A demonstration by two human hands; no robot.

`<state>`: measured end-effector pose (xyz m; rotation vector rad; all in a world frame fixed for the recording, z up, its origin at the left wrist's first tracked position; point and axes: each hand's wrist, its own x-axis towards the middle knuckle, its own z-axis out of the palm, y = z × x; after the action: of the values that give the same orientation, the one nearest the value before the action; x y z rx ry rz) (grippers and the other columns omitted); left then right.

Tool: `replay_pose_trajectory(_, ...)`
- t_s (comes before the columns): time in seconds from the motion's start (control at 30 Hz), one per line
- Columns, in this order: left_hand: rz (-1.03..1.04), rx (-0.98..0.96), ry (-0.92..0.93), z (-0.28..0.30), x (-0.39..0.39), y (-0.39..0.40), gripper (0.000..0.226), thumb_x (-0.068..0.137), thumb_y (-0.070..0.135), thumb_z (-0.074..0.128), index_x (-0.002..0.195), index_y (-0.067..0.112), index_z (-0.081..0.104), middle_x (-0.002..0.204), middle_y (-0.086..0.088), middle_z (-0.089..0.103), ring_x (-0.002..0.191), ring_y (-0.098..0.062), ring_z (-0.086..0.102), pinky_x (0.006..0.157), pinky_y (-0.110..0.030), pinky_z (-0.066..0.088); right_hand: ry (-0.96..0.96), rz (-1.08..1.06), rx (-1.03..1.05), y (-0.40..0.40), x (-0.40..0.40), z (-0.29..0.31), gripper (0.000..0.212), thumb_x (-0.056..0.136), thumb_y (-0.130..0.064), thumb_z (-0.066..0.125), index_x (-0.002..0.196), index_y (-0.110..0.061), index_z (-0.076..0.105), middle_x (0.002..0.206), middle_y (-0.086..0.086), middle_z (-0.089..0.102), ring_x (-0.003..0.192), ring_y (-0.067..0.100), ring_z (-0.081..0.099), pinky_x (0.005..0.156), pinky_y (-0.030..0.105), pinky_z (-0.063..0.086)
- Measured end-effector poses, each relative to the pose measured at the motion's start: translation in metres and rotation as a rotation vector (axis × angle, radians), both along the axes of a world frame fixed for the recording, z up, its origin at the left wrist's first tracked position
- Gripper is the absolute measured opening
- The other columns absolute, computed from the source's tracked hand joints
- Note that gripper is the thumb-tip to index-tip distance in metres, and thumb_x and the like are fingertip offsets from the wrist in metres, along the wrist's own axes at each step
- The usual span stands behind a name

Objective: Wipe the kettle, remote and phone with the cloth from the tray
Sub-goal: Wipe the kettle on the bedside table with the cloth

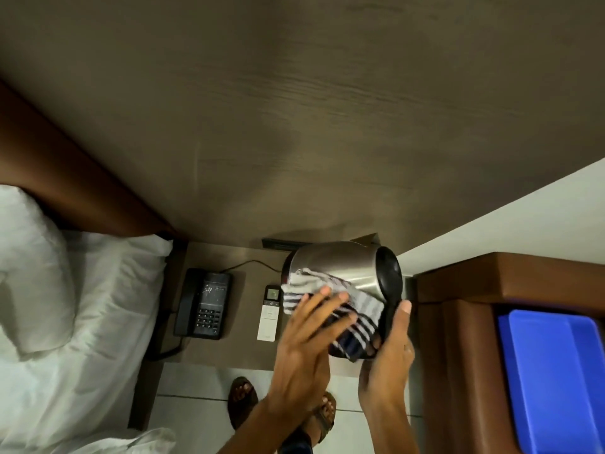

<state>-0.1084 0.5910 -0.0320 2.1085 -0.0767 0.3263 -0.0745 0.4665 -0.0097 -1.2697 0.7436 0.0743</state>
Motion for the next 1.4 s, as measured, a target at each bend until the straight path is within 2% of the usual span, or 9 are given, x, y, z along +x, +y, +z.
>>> replay_pose_trajectory(0.1,0.199,-0.176,0.042,0.029,0.036,-0.008,0.042,0.106,0.012,0.041,0.142,0.027,0.057,0.156,0.005,0.052,0.152,-0.023,0.038,0.124,-0.054,0.032,0.014,-0.012,-0.029,0.008,-0.002,0.009,0.057,0.087,-0.082,0.063,0.079,-0.026,0.073,0.065,-0.004,0.057,0.06,0.011,0.056,0.063,0.029,0.052)
replay_pose_trajectory(0.23,-0.03,0.007,-0.026,0.036,0.02,-0.016,0.051,0.104,0.005,0.042,0.147,0.031,0.05,0.161,0.009,0.044,0.154,-0.018,0.034,0.128,-0.04,0.025,-0.009,-0.087,-0.004,-0.004,-0.002,0.017,0.064,0.077,-0.087,0.067,0.09,-0.025,0.08,0.076,-0.01,0.073,0.068,0.004,0.068,0.07,0.027,0.056)
replay_pose_trajectory(0.43,0.418,-0.534,0.433,0.053,0.056,0.002,0.044,0.102,-0.001,0.043,0.128,0.025,0.068,0.123,0.003,0.073,0.115,-0.014,0.07,0.097,-0.037,0.059,-0.05,0.03,-0.177,-0.029,-0.014,0.02,0.06,0.09,-0.081,0.063,0.062,-0.029,0.058,0.055,-0.003,0.042,0.049,0.011,0.044,0.055,0.028,0.05)
replay_pose_trajectory(0.63,-0.004,-0.261,0.108,0.073,0.029,-0.024,0.054,0.104,0.013,0.037,0.146,0.044,0.048,0.155,0.012,0.051,0.148,-0.009,0.043,0.12,-0.027,0.038,-0.076,0.049,-0.219,-0.036,-0.015,0.027,0.056,0.092,-0.08,0.062,0.064,-0.032,0.059,0.057,-0.003,0.041,0.05,0.011,0.041,0.051,0.023,0.047)
replay_pose_trajectory(0.73,0.322,-0.611,0.311,0.063,0.021,-0.01,0.05,0.102,0.0,0.041,0.125,0.036,0.066,0.121,0.012,0.074,0.115,-0.012,0.07,0.093,-0.025,0.06,-0.065,0.088,-0.231,-0.041,-0.024,0.024,0.062,0.093,-0.078,0.063,0.062,-0.025,0.054,0.056,0.001,0.036,0.049,0.013,0.037,0.049,0.026,0.044)
replay_pose_trajectory(0.8,0.491,-0.526,0.458,0.06,0.055,-0.002,0.043,0.1,-0.001,0.041,0.113,0.025,0.072,0.103,0.006,0.077,0.102,-0.02,0.072,0.085,-0.033,0.062,-0.048,0.12,-0.219,-0.04,-0.032,0.02,0.063,0.09,-0.078,0.065,0.064,-0.021,0.058,0.057,0.003,0.038,0.05,0.012,0.04,0.05,0.026,0.045)
replay_pose_trajectory(1.0,0.128,-0.352,0.184,0.077,0.024,-0.028,0.047,0.103,0.009,0.039,0.141,0.03,0.058,0.145,0.016,0.059,0.132,-0.002,0.057,0.105,-0.018,0.051,-0.048,0.065,-0.228,-0.045,-0.024,0.018,0.061,0.093,-0.078,0.062,0.064,-0.025,0.058,0.058,0.002,0.039,0.051,0.015,0.04,0.052,0.028,0.047)
replay_pose_trajectory(1.17,0.489,-0.419,0.442,0.051,0.045,-0.015,0.044,0.1,-0.005,0.041,0.118,0.023,0.069,0.112,0.01,0.074,0.11,-0.018,0.07,0.087,-0.024,0.06,-0.035,0.104,-0.246,-0.049,-0.035,0.015,0.062,0.094,-0.075,0.065,0.065,-0.021,0.055,0.059,0.006,0.035,0.052,0.016,0.037,0.049,0.025,0.043)
replay_pose_trajectory(1.4,0.027,-0.136,0.105,0.048,-0.008,-0.039,0.042,0.105,0.008,0.043,0.138,0.027,0.06,0.147,0.005,0.058,0.143,-0.018,0.05,0.116,-0.033,0.045,-0.015,-0.006,-0.17,-0.051,-0.026,0.01,0.065,0.091,-0.08,0.063,0.062,-0.023,0.051,0.058,0.0,0.038,0.052,0.016,0.037,0.058,0.038,0.04)
